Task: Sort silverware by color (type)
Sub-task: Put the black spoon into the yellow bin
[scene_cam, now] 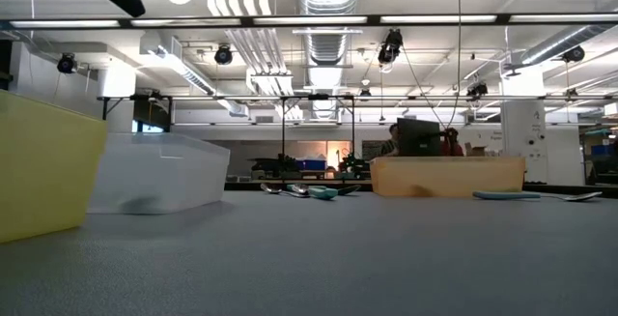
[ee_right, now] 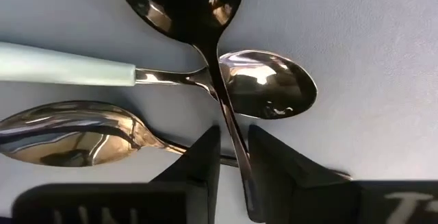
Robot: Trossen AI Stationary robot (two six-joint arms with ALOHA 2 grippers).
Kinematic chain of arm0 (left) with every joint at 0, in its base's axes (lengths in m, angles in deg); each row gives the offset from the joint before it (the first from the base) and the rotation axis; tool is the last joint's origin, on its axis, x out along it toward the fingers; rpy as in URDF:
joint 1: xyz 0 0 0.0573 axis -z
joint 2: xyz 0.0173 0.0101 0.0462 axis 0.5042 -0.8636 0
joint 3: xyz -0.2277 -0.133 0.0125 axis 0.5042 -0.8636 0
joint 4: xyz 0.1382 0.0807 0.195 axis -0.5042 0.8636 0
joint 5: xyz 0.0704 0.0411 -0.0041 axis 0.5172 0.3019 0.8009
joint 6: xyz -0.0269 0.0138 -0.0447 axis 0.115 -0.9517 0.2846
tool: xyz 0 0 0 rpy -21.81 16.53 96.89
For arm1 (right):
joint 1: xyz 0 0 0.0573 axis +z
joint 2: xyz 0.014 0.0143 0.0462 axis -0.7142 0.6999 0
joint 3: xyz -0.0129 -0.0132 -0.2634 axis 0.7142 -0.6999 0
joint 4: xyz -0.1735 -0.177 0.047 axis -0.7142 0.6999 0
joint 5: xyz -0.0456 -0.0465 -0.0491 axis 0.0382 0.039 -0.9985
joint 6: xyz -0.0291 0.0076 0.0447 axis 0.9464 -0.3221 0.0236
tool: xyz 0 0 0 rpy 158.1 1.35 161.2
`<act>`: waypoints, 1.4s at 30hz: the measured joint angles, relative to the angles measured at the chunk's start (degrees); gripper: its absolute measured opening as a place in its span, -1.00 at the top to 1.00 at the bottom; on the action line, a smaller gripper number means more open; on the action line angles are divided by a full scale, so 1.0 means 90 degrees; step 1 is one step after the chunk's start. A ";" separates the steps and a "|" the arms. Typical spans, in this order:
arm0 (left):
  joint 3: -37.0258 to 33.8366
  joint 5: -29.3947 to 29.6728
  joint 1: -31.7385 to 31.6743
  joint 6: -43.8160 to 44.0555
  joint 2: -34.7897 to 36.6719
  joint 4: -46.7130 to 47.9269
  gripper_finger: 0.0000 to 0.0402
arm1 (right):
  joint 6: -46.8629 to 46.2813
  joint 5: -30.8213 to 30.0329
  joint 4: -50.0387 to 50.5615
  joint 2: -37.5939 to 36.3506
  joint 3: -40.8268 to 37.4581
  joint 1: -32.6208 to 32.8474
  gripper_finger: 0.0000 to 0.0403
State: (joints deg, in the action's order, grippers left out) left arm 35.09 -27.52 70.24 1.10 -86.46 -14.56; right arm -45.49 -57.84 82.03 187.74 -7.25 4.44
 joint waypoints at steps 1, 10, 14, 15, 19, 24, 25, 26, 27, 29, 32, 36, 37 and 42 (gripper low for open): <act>-0.0003 0.0000 0.0000 0.0001 0.0000 0.0000 0.20 | -0.0002 0.0002 -0.0009 0.0002 0.0002 0.0000 0.72; -0.0008 0.0000 0.0002 0.0000 0.0000 0.0000 0.20 | -0.0007 0.0104 -0.0029 -0.0175 0.0005 -0.0002 0.94; -0.0008 0.0000 0.0002 0.0000 0.0000 0.0000 0.20 | -0.0012 -0.0007 -0.0009 -0.0584 -0.0012 -0.0015 0.95; -0.0008 0.0000 0.0002 0.0000 0.0000 0.0000 0.20 | -0.0012 -0.0009 0.0000 -0.0759 -0.0010 -0.0017 0.95; -0.0008 0.0000 0.0002 0.0000 0.0000 0.0000 0.20 | -0.0074 -0.0104 -0.0030 -0.1446 -0.0008 -0.0098 0.95; -0.0034 0.0615 -0.0001 0.0058 0.0000 -0.0239 0.20 | -0.0803 -0.2044 -0.0273 -0.2168 -0.0007 -0.0424 0.95; -0.0051 0.0852 -0.0008 0.0096 0.0000 -0.0321 0.20 | -0.0921 -0.2498 -0.0391 -0.2268 -0.0007 -0.0530 0.95; -0.0066 0.1080 -0.0017 0.0138 0.0000 -0.0394 0.20 | -0.0994 -0.2884 -0.0545 -0.2345 -0.0007 -0.0630 0.95; -0.0073 0.1317 -0.0031 0.0195 0.0000 -0.0430 0.20 | -0.1050 -0.3276 -0.0778 -0.2422 -0.0007 -0.0744 0.95; -0.0082 0.1699 -0.0068 0.0256 0.0000 -0.0491 0.20 | -0.0966 -0.3810 -0.1264 -0.2531 -0.0007 -0.0969 0.95; -0.0093 0.2145 -0.0148 0.0355 0.0000 -0.0585 0.20 | -0.0311 -0.4340 -0.2215 -0.2565 -0.0007 -0.1307 0.95; -0.0098 0.2268 -0.0407 0.0318 0.0000 -0.0885 0.20 | 0.0975 -0.5026 -0.3874 -0.2426 -0.0007 -0.1811 0.95; -0.0100 0.2268 -0.0486 0.0314 0.0000 -0.0976 0.20 | 0.1259 -0.5081 -0.4298 -0.2353 -0.0007 -0.1971 0.95; -0.0105 0.1709 -0.0856 -0.0648 0.0000 -0.2079 0.20 | 0.2030 -0.5079 -0.6358 -0.1946 -0.0007 -0.2712 0.95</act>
State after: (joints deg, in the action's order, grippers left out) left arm 34.14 -12.14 62.54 -4.73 -86.46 -33.27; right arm -27.23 -103.55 24.80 170.22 -7.32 -19.97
